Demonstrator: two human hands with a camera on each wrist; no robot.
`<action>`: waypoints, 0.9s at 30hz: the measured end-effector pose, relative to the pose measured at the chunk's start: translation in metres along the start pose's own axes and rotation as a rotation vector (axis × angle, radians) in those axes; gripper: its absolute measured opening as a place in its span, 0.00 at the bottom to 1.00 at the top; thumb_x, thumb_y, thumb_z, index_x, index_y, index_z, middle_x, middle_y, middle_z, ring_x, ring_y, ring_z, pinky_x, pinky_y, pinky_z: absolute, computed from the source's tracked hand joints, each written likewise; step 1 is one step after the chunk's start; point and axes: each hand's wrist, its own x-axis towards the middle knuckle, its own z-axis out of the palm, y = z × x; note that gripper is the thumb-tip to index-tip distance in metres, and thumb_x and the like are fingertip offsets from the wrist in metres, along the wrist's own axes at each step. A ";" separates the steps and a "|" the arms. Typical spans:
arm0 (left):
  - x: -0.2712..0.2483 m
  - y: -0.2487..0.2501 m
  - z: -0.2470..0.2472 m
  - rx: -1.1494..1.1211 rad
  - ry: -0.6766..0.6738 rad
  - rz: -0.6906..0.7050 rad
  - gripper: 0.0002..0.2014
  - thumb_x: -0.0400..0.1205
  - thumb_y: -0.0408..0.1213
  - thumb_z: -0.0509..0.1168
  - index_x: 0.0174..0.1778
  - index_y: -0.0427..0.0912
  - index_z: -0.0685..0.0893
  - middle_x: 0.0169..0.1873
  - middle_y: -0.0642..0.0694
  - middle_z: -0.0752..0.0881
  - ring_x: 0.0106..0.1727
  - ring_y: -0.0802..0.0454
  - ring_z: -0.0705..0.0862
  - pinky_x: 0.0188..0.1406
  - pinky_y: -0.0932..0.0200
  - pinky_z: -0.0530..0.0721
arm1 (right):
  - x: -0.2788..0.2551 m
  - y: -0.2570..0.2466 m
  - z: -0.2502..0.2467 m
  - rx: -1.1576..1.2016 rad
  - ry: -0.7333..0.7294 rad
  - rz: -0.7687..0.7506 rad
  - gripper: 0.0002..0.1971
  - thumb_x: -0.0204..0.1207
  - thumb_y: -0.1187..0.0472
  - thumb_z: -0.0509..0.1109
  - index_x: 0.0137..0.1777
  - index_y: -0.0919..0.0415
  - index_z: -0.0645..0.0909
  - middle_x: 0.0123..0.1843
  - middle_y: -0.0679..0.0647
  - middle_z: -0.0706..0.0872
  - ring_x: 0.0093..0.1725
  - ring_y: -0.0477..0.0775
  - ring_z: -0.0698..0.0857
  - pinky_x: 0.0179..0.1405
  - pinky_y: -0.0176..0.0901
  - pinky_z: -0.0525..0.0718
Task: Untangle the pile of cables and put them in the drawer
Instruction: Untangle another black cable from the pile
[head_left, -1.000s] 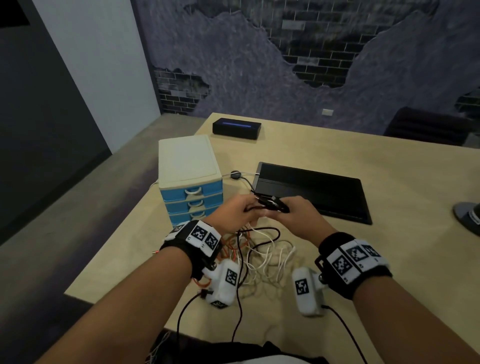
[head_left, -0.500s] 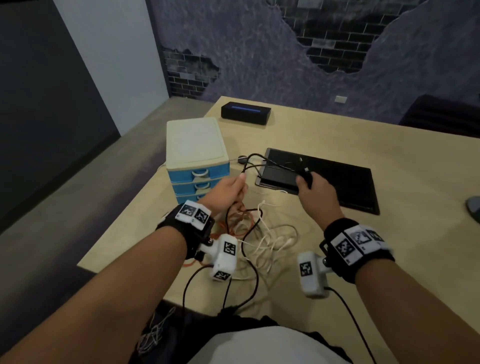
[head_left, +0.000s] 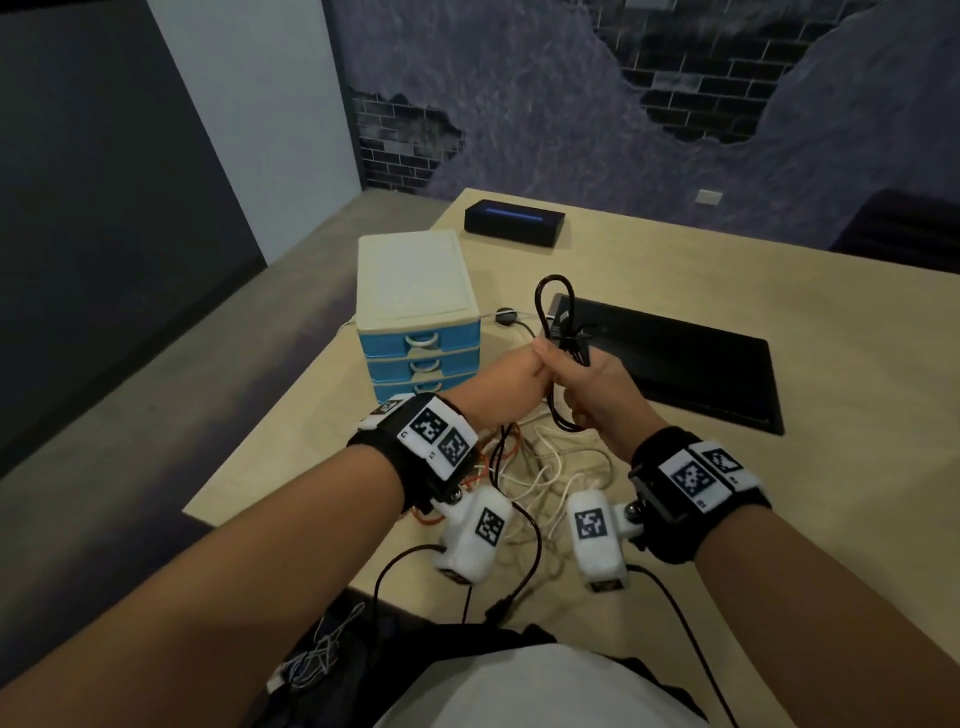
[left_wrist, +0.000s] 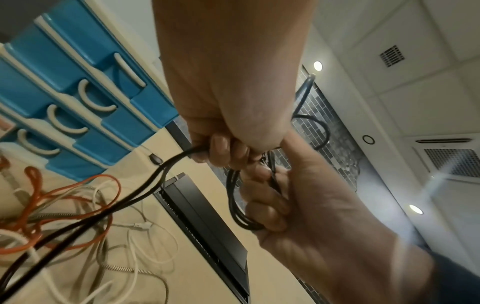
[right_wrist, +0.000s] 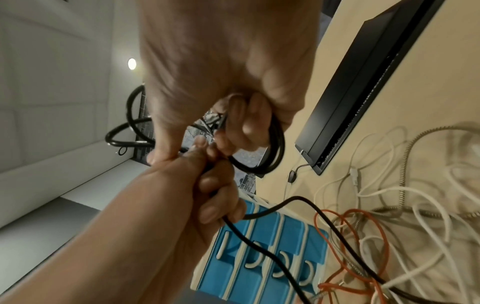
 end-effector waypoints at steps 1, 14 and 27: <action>0.000 0.002 -0.002 0.000 -0.019 -0.007 0.14 0.88 0.27 0.48 0.63 0.28 0.75 0.44 0.43 0.75 0.40 0.52 0.77 0.29 0.79 0.69 | 0.000 -0.002 0.000 -0.010 0.032 -0.038 0.15 0.78 0.53 0.74 0.36 0.59 0.75 0.21 0.41 0.73 0.18 0.39 0.70 0.16 0.29 0.66; 0.000 -0.022 -0.001 0.033 -0.059 -0.157 0.11 0.89 0.40 0.50 0.53 0.44 0.78 0.41 0.48 0.82 0.44 0.50 0.81 0.44 0.60 0.78 | 0.001 -0.013 -0.003 -0.033 -0.020 -0.001 0.11 0.75 0.58 0.77 0.53 0.63 0.86 0.24 0.47 0.71 0.21 0.44 0.65 0.17 0.35 0.61; -0.011 -0.042 0.011 0.043 -0.058 0.080 0.10 0.87 0.35 0.53 0.40 0.43 0.74 0.31 0.52 0.80 0.30 0.63 0.76 0.35 0.64 0.75 | -0.001 -0.027 -0.002 0.008 0.060 -0.137 0.09 0.82 0.58 0.70 0.44 0.63 0.82 0.17 0.40 0.70 0.16 0.38 0.69 0.16 0.28 0.66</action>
